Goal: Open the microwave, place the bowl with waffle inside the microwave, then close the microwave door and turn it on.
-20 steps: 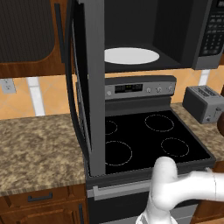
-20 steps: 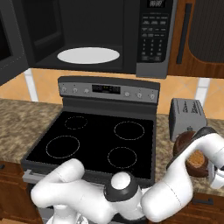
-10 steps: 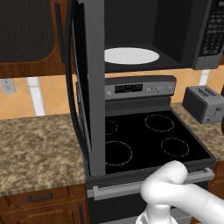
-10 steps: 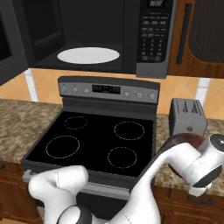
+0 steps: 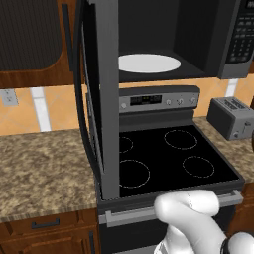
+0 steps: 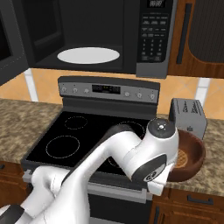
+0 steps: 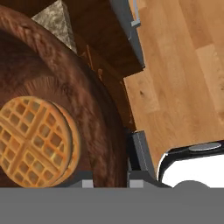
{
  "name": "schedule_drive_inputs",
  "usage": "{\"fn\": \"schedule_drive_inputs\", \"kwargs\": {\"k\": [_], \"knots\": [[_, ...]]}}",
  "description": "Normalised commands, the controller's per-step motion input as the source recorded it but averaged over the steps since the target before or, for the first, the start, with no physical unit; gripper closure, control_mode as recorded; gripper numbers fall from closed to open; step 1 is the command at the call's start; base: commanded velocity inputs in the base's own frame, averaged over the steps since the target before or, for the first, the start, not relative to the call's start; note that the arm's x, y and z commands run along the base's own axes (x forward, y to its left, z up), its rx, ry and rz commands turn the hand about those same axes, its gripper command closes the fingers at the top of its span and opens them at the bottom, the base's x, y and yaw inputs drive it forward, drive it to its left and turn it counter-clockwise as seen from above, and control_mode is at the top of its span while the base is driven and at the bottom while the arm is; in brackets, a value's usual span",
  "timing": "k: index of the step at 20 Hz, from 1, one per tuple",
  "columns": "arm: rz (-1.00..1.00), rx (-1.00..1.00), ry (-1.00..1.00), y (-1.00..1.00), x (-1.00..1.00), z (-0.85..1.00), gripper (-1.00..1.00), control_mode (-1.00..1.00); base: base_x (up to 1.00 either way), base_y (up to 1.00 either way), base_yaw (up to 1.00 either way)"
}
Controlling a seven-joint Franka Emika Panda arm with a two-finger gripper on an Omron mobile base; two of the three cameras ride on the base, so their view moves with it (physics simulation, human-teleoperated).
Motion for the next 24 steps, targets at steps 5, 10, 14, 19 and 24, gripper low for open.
{"fn": "schedule_drive_inputs", "kwargs": {"k": [5,10,14,19,24], "knots": [[0.04,0.0,0.0,0.86,-0.72,1.0,1.0,-1.0,0.0,0.0,0.0],[0.23,-0.08,-0.01,1.0,-0.33,0.97,1.0,-1.0,0.0,0.0,0.0],[0.4,-0.12,-0.16,0.96,-0.04,0.7,1.0,-1.0,0.0,0.0,0.0],[0.45,-0.01,-0.42,0.78,0.0,0.47,1.0,-1.0,0.0,0.0,0.0],[0.29,0.0,-0.3,0.5,0.16,0.83,1.0,-1.0,0.0,0.0,0.0]]}}
